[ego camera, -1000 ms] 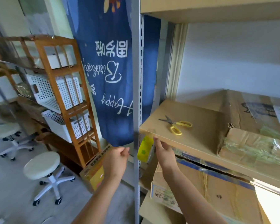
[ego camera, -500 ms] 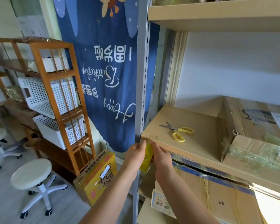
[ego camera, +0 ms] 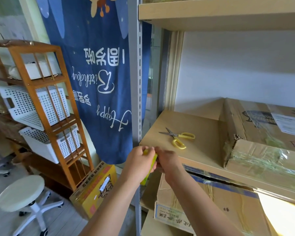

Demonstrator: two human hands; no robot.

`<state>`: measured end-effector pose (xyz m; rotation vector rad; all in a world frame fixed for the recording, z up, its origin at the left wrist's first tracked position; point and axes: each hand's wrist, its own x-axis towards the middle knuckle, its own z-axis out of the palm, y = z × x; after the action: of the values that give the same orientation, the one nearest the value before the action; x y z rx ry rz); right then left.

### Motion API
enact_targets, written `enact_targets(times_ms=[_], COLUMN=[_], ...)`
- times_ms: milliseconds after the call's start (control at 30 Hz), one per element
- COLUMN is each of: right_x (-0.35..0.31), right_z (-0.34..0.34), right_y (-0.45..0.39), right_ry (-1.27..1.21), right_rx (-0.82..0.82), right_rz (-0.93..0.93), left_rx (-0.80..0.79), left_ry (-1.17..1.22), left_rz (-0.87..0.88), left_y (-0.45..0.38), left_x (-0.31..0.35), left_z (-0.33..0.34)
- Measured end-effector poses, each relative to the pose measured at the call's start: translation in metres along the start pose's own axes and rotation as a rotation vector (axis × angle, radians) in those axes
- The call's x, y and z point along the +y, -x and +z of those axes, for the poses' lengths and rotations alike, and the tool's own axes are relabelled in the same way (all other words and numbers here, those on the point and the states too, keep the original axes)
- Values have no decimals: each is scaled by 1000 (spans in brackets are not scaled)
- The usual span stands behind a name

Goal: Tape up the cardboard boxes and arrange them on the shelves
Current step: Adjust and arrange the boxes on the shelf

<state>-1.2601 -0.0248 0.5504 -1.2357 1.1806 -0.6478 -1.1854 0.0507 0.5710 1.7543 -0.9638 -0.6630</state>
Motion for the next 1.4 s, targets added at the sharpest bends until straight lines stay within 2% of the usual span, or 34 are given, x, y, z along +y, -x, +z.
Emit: enact_targets(times_ms=[133,267,367,467,567,667,767,867,967,1067,1200,1300,1400], right_x=[-7,24,64,101,123,133,140,146,152,158,167,172,170], right_z=[-5,-12,-23,-31,-39,-55,-77,-94,-104,-110,-123,-128,-128], right_y=[10,13,18,14,14,16,16,20,24,28,28,28,28], right_ry=[-61,-43,-33,-32,-10,-34,-125,-185,-229,-242,-261,-270,-335], right_rx=[-93,-57,-1,117,244,307,308,287,278,285,311,327,326], right_rz=[-72,-12,35,-8,-69,-108,-118,-128,-127,-125,-120,-112,-88], left_rx=[95,41,-37,-137,-233,-252,-145,-99,-237,-333,-336,-370,-515], left_ry=[14,-68,-165,-273,-224,-227,-193,-372,-589,-797,-885,-681,-686], left_rz=[89,52,-7,-66,-149,-195,-102,77,282,375,306,196,138], left_y=[15,28,36,40,47,41,9,-36,-74,-97,-103,-107,-117], left_x=[2,-18,-50,-75,-85,-89,-100,-112,-109,-108,-103,-95,-77], left_z=[-5,6,29,49,66,77,82,98,124,148,167,176,174])
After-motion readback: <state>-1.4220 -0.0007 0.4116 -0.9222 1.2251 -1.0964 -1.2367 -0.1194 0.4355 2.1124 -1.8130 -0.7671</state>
